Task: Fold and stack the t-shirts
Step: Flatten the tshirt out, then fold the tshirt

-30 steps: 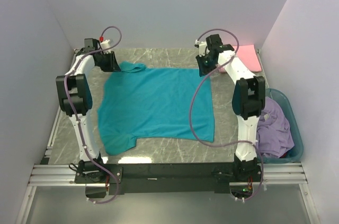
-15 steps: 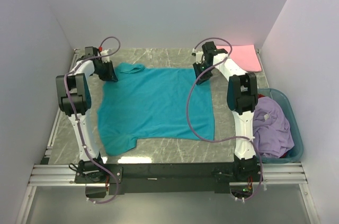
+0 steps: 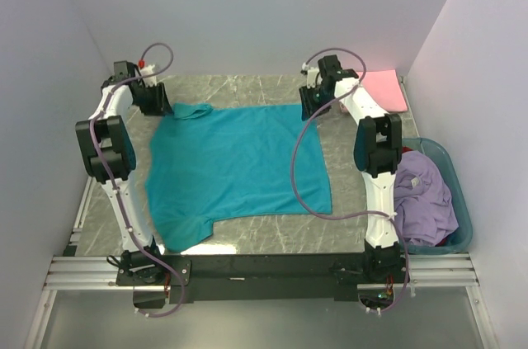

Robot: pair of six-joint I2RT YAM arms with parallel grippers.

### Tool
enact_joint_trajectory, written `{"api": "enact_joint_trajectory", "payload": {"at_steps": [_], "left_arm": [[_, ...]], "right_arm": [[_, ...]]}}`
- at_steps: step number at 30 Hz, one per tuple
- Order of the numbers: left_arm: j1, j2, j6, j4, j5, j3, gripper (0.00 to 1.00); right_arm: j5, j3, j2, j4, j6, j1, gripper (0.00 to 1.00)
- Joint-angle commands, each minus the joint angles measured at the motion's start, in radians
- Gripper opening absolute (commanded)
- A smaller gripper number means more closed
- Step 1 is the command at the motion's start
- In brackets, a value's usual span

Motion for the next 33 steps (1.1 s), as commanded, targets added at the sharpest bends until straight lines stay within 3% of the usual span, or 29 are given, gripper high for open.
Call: {"api": "enact_joint_trajectory", "payload": {"at_steps": [1, 10, 15, 27, 33], "left_arm": [[-0.006, 0.046, -0.016, 0.005, 0.074, 0.131, 0.47], [-0.034, 0.095, -0.05, 0.042, 0.058, 0.185, 0.59], [-0.039, 0.098, -0.05, 0.054, 0.054, 0.165, 0.59], [-0.039, 0.11, -0.011, 0.025, 0.059, 0.153, 0.59], [-0.039, 0.116, -0.004, 0.03, 0.056, 0.139, 0.58]], "right_arm": [[-0.005, 0.109, -0.021, 0.108, 0.058, -0.011, 0.45], [0.116, 0.24, 0.122, 0.181, 0.21, -0.011, 0.48], [0.142, 0.341, 0.177, 0.147, 0.229, -0.011, 0.56], [0.285, 0.319, 0.199, 0.079, -0.006, -0.01, 0.67], [0.172, 0.313, 0.207, 0.11, -0.063, -0.006, 0.67]]}}
